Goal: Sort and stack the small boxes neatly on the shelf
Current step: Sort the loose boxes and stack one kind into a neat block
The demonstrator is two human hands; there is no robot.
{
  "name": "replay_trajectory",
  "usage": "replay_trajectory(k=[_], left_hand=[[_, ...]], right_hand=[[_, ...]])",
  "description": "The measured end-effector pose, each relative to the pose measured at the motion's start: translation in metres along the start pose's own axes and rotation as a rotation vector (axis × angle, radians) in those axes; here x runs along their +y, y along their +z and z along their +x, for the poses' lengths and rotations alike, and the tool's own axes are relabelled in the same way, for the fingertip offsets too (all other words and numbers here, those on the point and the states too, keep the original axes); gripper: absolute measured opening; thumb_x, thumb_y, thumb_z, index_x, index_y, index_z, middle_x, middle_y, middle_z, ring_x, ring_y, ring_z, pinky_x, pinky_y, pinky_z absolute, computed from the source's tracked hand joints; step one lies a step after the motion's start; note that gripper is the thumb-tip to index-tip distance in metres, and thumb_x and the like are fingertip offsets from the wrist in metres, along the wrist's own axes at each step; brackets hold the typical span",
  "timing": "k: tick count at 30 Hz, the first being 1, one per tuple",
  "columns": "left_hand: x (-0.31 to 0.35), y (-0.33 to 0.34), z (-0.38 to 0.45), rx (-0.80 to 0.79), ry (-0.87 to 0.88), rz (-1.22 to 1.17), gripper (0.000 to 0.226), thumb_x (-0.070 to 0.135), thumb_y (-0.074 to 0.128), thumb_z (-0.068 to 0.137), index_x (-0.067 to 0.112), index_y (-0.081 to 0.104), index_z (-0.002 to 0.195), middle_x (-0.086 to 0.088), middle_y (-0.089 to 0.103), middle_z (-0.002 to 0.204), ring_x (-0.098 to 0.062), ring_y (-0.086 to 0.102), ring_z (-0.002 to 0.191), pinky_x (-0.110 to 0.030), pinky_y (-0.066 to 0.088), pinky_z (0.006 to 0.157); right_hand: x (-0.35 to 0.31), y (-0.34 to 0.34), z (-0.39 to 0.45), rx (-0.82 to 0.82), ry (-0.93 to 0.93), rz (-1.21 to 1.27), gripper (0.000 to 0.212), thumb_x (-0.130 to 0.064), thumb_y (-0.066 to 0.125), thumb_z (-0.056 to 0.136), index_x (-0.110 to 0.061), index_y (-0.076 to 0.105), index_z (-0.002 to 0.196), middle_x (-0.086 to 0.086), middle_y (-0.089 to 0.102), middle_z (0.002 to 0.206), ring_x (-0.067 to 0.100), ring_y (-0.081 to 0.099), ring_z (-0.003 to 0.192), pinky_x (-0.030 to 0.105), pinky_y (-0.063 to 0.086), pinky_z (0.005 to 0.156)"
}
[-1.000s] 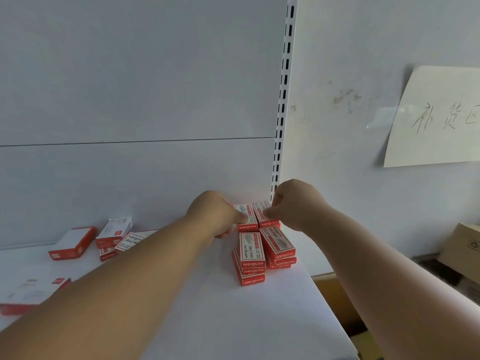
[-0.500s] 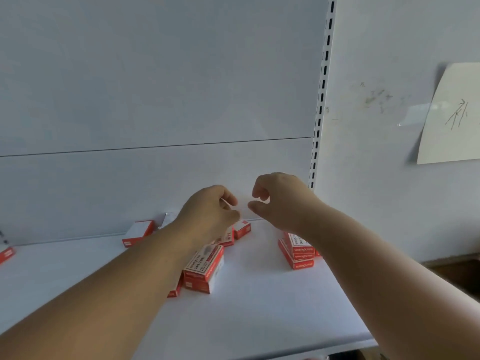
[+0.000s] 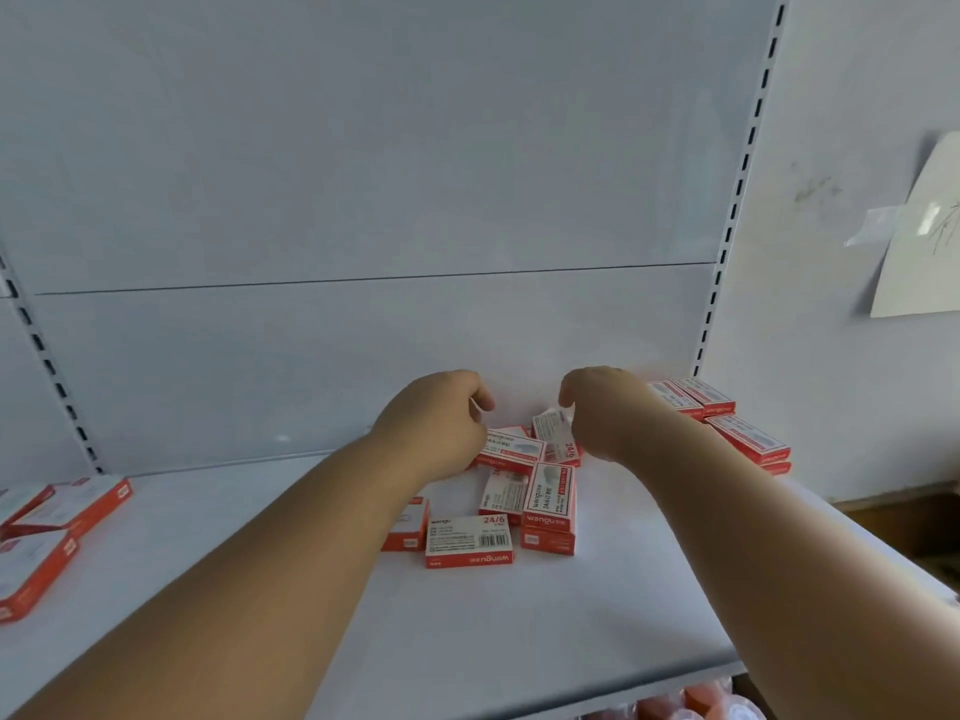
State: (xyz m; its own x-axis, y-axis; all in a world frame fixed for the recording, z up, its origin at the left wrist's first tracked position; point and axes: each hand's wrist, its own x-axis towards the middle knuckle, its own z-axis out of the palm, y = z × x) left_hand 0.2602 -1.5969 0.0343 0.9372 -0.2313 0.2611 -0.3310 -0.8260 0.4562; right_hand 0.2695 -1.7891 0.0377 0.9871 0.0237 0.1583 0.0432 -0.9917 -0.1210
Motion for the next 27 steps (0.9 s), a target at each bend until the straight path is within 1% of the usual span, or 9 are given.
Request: replay_trajectory(k=[3,7,11,16,18,20,23,25,27], left_hand=[[0.015,0.014,0.011,-0.003,0.064,-0.008,0.027,0.013,0.06,0.087,0.03,0.062,0.108,0.015,0.059,0.094,-0.005,0.057,0.083,-0.021,0.042,0.061],[0.019,0.031,0.019,0.028,0.076,-0.013,0.022,0.018,0.058,0.089,0.033,0.061,0.104,0.015,0.063,0.097,-0.001,0.056,0.081,-0.018,0.041,0.058],[0.01,0.043,0.015,0.098,0.085,0.003,0.017,0.024,0.061,0.09,0.036,0.061,0.102,0.017,0.062,0.099,0.001,0.054,0.077,-0.013,0.034,0.055],[-0.009,0.042,0.011,0.166,0.034,-0.053,0.026,0.024,0.064,0.091,0.031,0.061,0.116,0.015,0.062,0.105,-0.003,0.055,0.085,-0.014,0.038,0.063],[-0.012,0.04,0.01,0.208,0.02,-0.066,0.027,0.024,0.065,0.091,0.031,0.059,0.117,0.014,0.061,0.103,-0.005,0.056,0.083,-0.014,0.039,0.062],[-0.013,0.034,0.01,0.236,0.003,-0.062,0.028,0.026,0.065,0.091,0.03,0.057,0.117,0.014,0.062,0.104,-0.007,0.058,0.086,-0.014,0.04,0.062],[-0.02,0.016,0.009,0.274,-0.053,-0.044,0.028,0.027,0.065,0.09,0.03,0.056,0.116,0.013,0.062,0.106,-0.009,0.059,0.086,-0.019,0.047,0.065],[-0.031,-0.003,0.007,0.246,-0.136,0.018,0.025,0.028,0.065,0.089,0.03,0.057,0.113,0.012,0.062,0.105,-0.011,0.059,0.085,-0.023,0.049,0.064],[-0.046,-0.019,0.004,0.195,-0.237,0.194,0.023,0.033,0.064,0.088,0.026,0.059,0.109,0.007,0.063,0.104,-0.015,0.059,0.086,-0.026,0.047,0.064]], right_hand=[[0.002,0.009,0.005,-0.08,0.048,-0.065,0.032,-0.012,0.062,0.085,-0.018,0.059,0.117,0.005,0.065,0.111,0.026,0.06,0.097,0.038,0.054,0.084],[0.004,0.02,0.01,-0.112,0.057,-0.021,0.028,-0.021,0.068,0.084,-0.018,0.06,0.11,0.003,0.066,0.101,0.025,0.062,0.09,0.04,0.056,0.082],[0.01,0.026,0.013,0.007,0.064,0.072,0.027,-0.023,0.065,0.083,-0.018,0.052,0.106,0.005,0.064,0.101,0.026,0.058,0.09,0.038,0.052,0.077],[0.014,0.033,0.009,0.293,0.011,0.254,0.05,-0.021,0.069,0.082,-0.026,0.044,0.125,-0.002,0.058,0.118,0.021,0.045,0.109,0.036,0.048,0.092],[0.007,0.034,0.005,0.375,-0.105,0.338,0.054,-0.022,0.07,0.083,-0.027,0.045,0.131,-0.007,0.057,0.123,0.016,0.043,0.114,0.024,0.044,0.089],[-0.003,0.033,0.002,0.438,-0.221,0.364,0.056,-0.021,0.071,0.083,-0.026,0.046,0.133,-0.008,0.057,0.125,0.013,0.041,0.117,0.011,0.033,0.084],[-0.017,0.028,0.001,0.458,-0.305,0.369,0.054,-0.019,0.07,0.084,-0.027,0.047,0.132,-0.009,0.057,0.125,0.01,0.042,0.114,0.004,0.028,0.077],[-0.025,0.023,0.005,0.446,-0.329,0.38,0.052,-0.019,0.07,0.085,-0.027,0.047,0.131,-0.008,0.058,0.124,0.008,0.045,0.103,0.005,0.033,0.076],[-0.034,0.019,0.01,0.417,-0.34,0.417,0.05,-0.019,0.069,0.085,-0.028,0.046,0.129,-0.007,0.058,0.122,0.007,0.046,0.098,0.012,0.042,0.076]])
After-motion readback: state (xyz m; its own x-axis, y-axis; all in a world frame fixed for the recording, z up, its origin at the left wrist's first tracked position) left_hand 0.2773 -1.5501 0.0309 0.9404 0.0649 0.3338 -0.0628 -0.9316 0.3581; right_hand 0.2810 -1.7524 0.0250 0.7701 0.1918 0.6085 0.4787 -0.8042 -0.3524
